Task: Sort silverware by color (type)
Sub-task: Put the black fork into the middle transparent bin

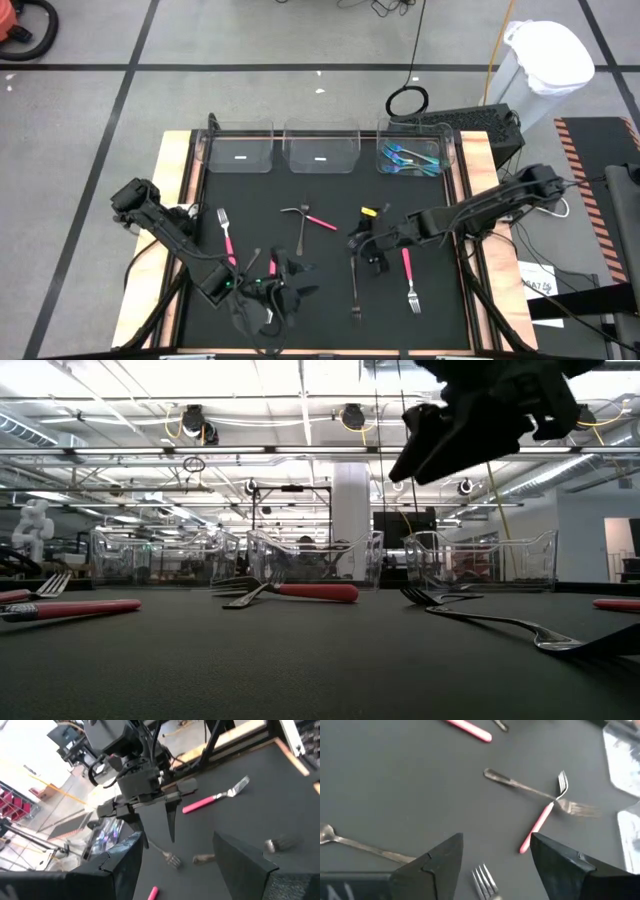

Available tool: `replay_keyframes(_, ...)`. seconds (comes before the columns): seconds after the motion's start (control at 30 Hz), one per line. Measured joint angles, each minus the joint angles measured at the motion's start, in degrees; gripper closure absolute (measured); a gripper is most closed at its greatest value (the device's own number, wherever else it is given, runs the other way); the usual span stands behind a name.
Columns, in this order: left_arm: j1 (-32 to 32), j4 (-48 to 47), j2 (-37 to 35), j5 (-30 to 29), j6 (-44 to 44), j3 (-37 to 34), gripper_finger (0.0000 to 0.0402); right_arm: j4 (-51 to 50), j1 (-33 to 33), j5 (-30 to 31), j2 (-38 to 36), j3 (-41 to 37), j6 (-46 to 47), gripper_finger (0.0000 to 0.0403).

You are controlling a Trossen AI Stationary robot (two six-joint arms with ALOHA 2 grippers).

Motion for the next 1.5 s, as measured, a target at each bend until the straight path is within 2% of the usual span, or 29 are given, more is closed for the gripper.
replay_keyframes(0.23, -0.6, -5.6, 0.0, 0.0, -3.6, 0.0, 0.016, 1.8, 0.0, 0.0, 3.4, 0.0, 0.9, 0.0177)
replay_keyframes(0.6, -0.5, -6.9, 0.0, 0.0, -3.4, 0.0, 0.016, 12.8, -0.2, 0.1, 9.7, 0.0, 0.9, 0.0177)
replay_keyframes(0.77, -0.5, -7.5, 0.0, 0.0, -3.3, 0.0, 0.016, 17.3, -0.8, 4.4, 13.2, 0.0, 3.1, 0.0177)
replay_keyframes(0.93, -0.5, -7.5, 0.0, -0.1, -3.1, 0.0, 0.016, 19.8, -2.6, 4.4, 17.1, 0.0, 5.5, 0.0177)
replay_keyframes(1.1, -0.5, -7.5, 0.0, -0.9, -3.0, 0.0, 0.016, 21.5, -4.3, 4.3, 20.4, 0.0, 6.4, 0.0177)
replay_keyframes(1.33, -0.5, -7.5, 0.0, -1.5, -2.0, 0.0, 0.016, 31.6, -4.4, 4.1, 23.5, 0.0, 8.4, 0.0177)
replay_keyframes(1.5, 0.0, -7.5, 0.0, -4.8, -4.2, 0.0, 0.016, 30.6, -4.4, 4.1, 23.8, 0.0, 8.4, 0.0177)
